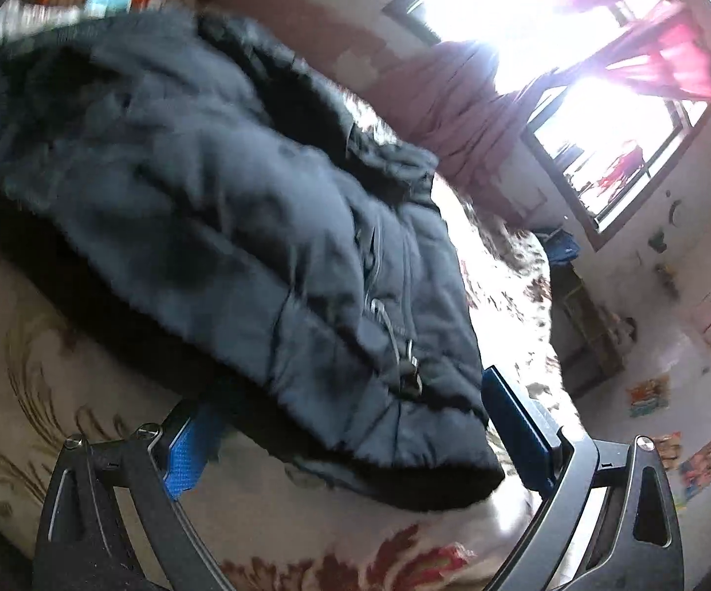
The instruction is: Fold large clothes
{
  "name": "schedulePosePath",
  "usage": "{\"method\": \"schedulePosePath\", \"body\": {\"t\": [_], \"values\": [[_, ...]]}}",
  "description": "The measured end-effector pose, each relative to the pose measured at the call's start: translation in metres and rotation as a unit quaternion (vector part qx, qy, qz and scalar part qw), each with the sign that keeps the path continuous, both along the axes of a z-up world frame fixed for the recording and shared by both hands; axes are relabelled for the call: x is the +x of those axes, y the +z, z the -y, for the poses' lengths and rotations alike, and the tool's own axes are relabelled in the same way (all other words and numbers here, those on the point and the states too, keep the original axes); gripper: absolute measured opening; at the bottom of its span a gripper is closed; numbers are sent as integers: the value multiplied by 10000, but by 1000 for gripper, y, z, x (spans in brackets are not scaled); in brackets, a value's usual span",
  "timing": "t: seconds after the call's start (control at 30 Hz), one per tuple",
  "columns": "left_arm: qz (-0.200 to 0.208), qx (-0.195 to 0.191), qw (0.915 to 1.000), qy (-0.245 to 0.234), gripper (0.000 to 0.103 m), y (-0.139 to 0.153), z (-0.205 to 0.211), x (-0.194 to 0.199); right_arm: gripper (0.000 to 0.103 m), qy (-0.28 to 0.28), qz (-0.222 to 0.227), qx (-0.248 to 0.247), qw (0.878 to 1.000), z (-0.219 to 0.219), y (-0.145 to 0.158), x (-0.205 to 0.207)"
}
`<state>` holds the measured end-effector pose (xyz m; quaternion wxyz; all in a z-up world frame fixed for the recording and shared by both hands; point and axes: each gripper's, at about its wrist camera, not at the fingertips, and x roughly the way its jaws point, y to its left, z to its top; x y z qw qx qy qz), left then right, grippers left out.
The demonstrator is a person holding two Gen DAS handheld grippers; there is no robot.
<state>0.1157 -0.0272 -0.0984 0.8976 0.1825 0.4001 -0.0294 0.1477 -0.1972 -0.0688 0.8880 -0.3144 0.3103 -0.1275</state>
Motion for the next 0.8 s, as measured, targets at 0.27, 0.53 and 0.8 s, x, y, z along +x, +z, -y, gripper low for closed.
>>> {"method": "schedulePosePath", "body": {"t": [0.27,0.53,0.8], "values": [[328,588,9973,-300,102,-6,18,-1,96,247,463,589,9969,14,14,-1],[805,1512,9843,-414,102,-21,32,8,96,171,580,957,9936,24,12,-2],[798,1655,9828,-208,102,-30,23,28,96,78,536,954,9940,31,7,1]]}}
